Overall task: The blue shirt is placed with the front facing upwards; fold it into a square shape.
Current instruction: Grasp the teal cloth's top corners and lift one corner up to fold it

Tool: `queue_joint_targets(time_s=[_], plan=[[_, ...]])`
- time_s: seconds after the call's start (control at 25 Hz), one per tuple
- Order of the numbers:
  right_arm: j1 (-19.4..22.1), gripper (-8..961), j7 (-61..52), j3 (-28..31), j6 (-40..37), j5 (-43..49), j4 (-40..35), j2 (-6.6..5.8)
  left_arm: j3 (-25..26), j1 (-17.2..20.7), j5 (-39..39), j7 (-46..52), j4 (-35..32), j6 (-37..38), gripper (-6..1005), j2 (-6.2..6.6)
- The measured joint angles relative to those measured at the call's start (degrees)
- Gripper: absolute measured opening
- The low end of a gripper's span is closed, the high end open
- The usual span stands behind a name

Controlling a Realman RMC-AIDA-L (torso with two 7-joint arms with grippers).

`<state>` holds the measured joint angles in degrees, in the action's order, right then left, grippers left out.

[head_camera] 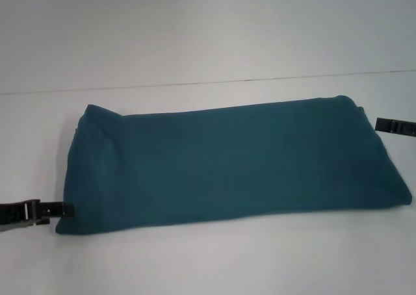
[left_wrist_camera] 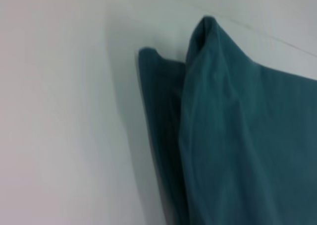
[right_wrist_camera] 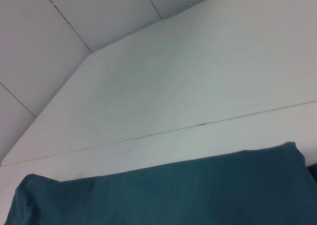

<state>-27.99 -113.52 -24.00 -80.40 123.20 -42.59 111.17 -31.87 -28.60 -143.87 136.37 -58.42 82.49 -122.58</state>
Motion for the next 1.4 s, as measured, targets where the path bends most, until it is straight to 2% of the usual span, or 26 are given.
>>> queue_joint_targets(time_s=[0.16, 0.68, 1.04, 1.4], plan=[[-0.7, 924, 0.0, 0.0, -0.1, 0.0, -0.2, -0.27, 0.2, 0.7, -0.2, 3.3, -1.2, 2.1, 651, 0.19], [-2.9, 917, -0.1, -0.4, -0.8, 0.1, -0.5, -0.94, 0.2, 0.4, -1.6, 8.6, -0.2, 3.9, 651, 0.51], [-2.9, 917, -0.4, -0.3, -1.0, -0.1, -0.5, -1.31, 0.2, -1.2, -1.6, 9.5, 3.9, 2.9, 651, 1.20], [-2.6, 916, -0.4, -0.1, -1.6, -0.2, -0.5, -1.41, 0.2, -1.7, -2.7, 10.5, 3.9, 3.4, 650, 1.58]])
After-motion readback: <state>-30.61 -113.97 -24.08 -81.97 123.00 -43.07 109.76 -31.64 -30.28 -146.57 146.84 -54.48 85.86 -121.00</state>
